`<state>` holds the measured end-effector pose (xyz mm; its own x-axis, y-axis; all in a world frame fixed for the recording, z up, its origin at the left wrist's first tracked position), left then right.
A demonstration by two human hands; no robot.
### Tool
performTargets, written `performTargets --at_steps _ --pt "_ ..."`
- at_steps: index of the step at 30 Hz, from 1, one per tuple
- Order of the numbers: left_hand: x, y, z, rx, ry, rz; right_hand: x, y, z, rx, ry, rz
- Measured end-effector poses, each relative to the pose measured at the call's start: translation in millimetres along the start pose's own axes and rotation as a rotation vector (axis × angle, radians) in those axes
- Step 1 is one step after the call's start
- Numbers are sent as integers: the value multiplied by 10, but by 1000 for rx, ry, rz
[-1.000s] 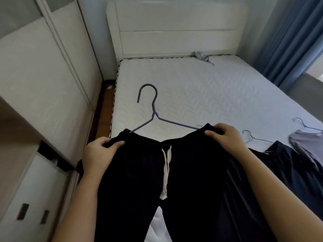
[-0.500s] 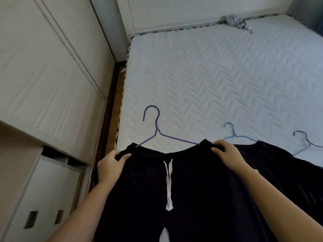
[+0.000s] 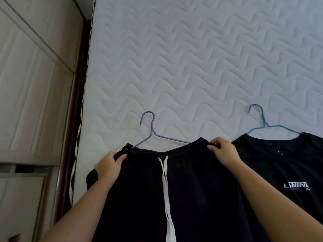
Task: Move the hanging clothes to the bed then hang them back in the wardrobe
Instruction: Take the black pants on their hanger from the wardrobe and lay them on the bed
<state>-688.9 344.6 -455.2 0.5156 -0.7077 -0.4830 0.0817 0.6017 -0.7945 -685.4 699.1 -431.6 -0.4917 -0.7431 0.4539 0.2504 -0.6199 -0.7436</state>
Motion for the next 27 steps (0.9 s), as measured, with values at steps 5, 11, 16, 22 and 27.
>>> performTargets --at_steps 5,11,16,22,27 --pt "216 234 -207 -75 70 -45 -143 268 -209 -30 57 -69" --pt "211 198 -219 9 42 -96 -144 286 -188 -45 65 -53" --pt "-16 -3 56 36 49 -185 -75 170 102 -57 51 114" --pt "-92 -365 1052 35 101 130 -419 -111 1046 -49 47 189" --pt "204 -500 2180 157 34 302 -1007 -133 2187 29 174 109"
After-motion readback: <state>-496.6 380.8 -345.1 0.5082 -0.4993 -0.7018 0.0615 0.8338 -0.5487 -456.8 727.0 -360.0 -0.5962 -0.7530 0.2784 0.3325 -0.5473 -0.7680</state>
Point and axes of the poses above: each hand's wrist, its own z-axis away from the middle knuckle, its own y-axis out of the palm, x = y × z, the point moved 2 cm from there along -z, towards the middle knuckle, and after that the axes turned 12 degrees about z, right-handed, at the moved point
